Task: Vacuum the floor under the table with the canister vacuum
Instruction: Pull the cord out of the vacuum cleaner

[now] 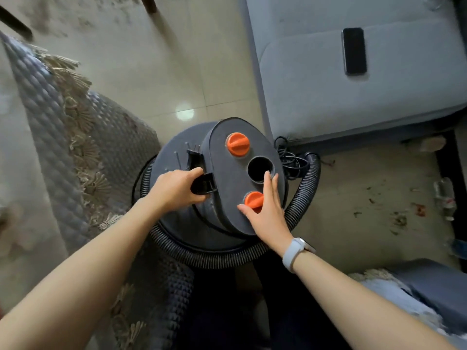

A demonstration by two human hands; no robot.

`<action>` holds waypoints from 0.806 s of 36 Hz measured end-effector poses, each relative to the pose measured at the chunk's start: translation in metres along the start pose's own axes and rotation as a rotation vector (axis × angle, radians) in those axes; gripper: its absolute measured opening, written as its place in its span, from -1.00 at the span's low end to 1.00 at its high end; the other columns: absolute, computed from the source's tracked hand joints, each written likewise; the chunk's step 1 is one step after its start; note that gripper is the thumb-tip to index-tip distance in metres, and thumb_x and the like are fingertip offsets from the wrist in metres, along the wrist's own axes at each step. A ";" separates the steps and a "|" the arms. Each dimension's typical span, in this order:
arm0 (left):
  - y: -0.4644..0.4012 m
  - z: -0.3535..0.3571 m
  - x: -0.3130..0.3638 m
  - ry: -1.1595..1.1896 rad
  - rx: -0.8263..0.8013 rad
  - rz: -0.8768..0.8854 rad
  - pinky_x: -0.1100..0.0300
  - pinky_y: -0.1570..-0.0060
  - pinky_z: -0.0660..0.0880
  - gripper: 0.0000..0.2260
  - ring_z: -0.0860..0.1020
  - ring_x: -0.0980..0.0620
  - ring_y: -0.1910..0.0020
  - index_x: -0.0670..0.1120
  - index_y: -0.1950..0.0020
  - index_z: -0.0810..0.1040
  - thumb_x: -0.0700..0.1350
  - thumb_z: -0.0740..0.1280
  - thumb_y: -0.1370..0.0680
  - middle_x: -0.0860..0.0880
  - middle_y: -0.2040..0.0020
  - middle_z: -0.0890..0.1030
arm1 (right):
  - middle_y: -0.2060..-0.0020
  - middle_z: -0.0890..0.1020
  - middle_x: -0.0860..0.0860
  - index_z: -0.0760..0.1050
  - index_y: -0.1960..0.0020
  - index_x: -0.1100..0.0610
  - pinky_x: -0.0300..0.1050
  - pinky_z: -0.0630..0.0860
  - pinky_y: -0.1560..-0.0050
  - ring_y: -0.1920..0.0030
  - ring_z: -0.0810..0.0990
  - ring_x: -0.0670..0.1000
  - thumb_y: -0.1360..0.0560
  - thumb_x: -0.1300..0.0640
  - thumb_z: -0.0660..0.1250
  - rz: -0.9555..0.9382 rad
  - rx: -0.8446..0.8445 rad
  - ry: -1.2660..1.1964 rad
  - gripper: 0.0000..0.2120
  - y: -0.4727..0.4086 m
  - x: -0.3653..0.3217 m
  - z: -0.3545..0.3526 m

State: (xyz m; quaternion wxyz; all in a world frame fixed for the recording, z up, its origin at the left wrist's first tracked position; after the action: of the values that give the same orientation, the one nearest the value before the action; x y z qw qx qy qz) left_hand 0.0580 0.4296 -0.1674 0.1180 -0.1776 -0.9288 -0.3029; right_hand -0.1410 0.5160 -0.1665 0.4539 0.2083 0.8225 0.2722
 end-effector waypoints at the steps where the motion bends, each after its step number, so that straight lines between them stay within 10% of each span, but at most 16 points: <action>1: 0.003 0.006 0.001 -0.040 -0.043 0.006 0.07 0.17 0.40 -0.64 0.57 -0.17 -0.02 -0.06 -0.04 0.43 0.16 0.38 -0.44 -0.09 0.02 0.63 | -0.53 -0.26 -0.07 -0.28 -0.53 -0.08 0.14 -0.06 -0.50 -0.52 -0.18 -0.08 -0.46 -0.01 0.42 -0.008 -0.012 -0.007 -0.01 0.004 0.006 0.002; 7: 0.022 0.025 0.003 -0.039 -0.068 -0.006 0.05 0.15 0.39 -0.61 0.56 -0.20 -0.03 -0.08 0.08 0.39 0.22 0.37 -0.44 -0.10 0.03 0.63 | -0.52 -0.24 -0.09 -0.33 -0.51 -0.02 -0.26 -0.19 -0.43 -0.47 -0.24 -0.19 -0.40 0.01 0.48 -0.040 -0.031 -0.017 0.08 0.027 0.029 0.015; 29: 0.095 0.031 -0.042 0.285 0.251 -0.329 0.01 0.16 0.51 -0.67 0.62 -0.19 0.07 -0.06 0.02 0.59 0.06 0.52 -0.32 -0.12 0.13 0.68 | -0.52 -0.24 -0.14 -0.29 -0.52 -0.11 0.24 -0.09 -0.46 -0.53 -0.12 -0.13 -0.40 -0.02 0.44 -0.202 -0.041 0.181 0.03 0.028 -0.018 0.049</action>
State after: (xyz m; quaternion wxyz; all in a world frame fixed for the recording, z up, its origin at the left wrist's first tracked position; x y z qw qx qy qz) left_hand 0.1308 0.5095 -0.1562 0.2182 0.0365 -0.9496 -0.2223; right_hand -0.0869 0.5391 -0.1588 0.4070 0.0898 0.8712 0.2595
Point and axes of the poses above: each hand's wrist, its own y-axis away from the middle knuckle, its own z-axis out of the palm, x = y × z, the point moved 3 cm from there along -y, towards the middle knuckle
